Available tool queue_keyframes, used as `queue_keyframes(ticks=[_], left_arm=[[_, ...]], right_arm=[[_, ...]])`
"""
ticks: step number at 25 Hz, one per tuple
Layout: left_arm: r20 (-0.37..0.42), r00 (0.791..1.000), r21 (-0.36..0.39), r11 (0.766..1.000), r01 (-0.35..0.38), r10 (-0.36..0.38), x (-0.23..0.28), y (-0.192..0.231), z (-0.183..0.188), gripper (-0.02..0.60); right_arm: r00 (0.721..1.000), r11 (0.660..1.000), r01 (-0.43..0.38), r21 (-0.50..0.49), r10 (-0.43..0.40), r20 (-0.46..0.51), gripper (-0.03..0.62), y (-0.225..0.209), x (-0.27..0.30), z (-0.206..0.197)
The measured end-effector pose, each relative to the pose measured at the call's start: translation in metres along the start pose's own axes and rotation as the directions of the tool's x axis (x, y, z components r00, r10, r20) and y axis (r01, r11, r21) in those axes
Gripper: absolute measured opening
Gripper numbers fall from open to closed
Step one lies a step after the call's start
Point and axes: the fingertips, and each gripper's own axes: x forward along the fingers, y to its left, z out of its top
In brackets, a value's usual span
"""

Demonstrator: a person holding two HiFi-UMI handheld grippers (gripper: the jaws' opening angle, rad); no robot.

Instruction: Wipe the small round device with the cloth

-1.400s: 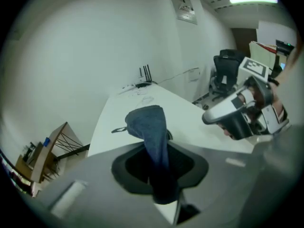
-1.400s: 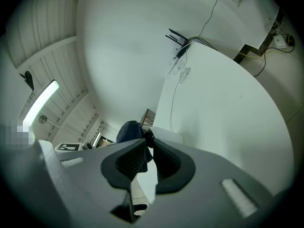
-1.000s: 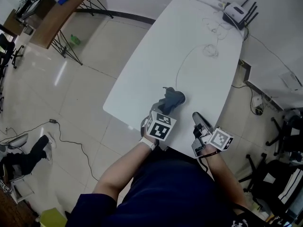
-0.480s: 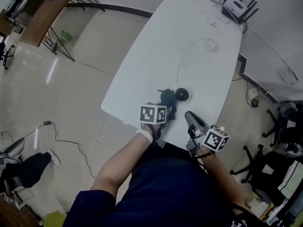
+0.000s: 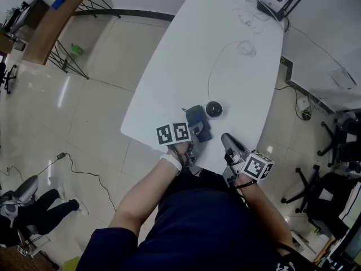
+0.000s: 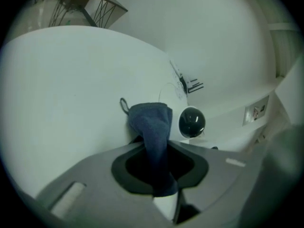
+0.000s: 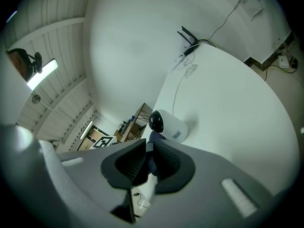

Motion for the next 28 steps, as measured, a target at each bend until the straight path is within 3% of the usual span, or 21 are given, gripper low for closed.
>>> queue_keyframes(ticks=[4,7,10,16,21,24,28], left_arm=[[0.111,0.994,0.038,0.999,0.009,-0.013,-0.018,-0.022,0.015,0.071],[0.179,0.984,0.16,0.987,-0.016,-0.013,-0.031,-0.046,0.026,0.071],[0.256,0.966,0.265,0.964,-0.032,-0.038,-0.04,-0.075,0.034,0.071],[0.365,0.926,0.337,0.941,-0.038,-0.094,-0.038,-0.123,0.035,0.071],[0.415,0.907,0.217,0.976,-0.02,-0.074,-0.025,-0.102,0.03,0.071],[0.465,0.885,0.144,0.987,-0.072,-0.004,-0.029,-0.071,0.036,0.071],[0.479,0.877,0.047,0.998,-0.044,0.016,-0.017,-0.047,0.036,0.071]], right_arm=[[1.0,1.0,-0.002,0.015,0.001,0.009,0.052,-0.007,-0.008,0.003],[1.0,1.0,-0.003,0.012,0.003,0.007,0.052,-0.013,-0.013,0.006],[1.0,1.0,-0.019,0.003,0.019,-0.001,0.052,-0.013,-0.015,0.01],[0.998,0.999,-0.044,-0.023,0.043,-0.038,0.052,-0.019,-0.022,0.021],[0.996,0.998,-0.052,-0.041,0.049,-0.069,0.052,-0.029,-0.03,0.023],[0.994,0.997,-0.063,-0.052,0.059,-0.087,0.052,-0.031,-0.034,0.026],[0.992,0.997,-0.061,-0.054,0.054,-0.114,0.051,-0.043,-0.041,0.033]])
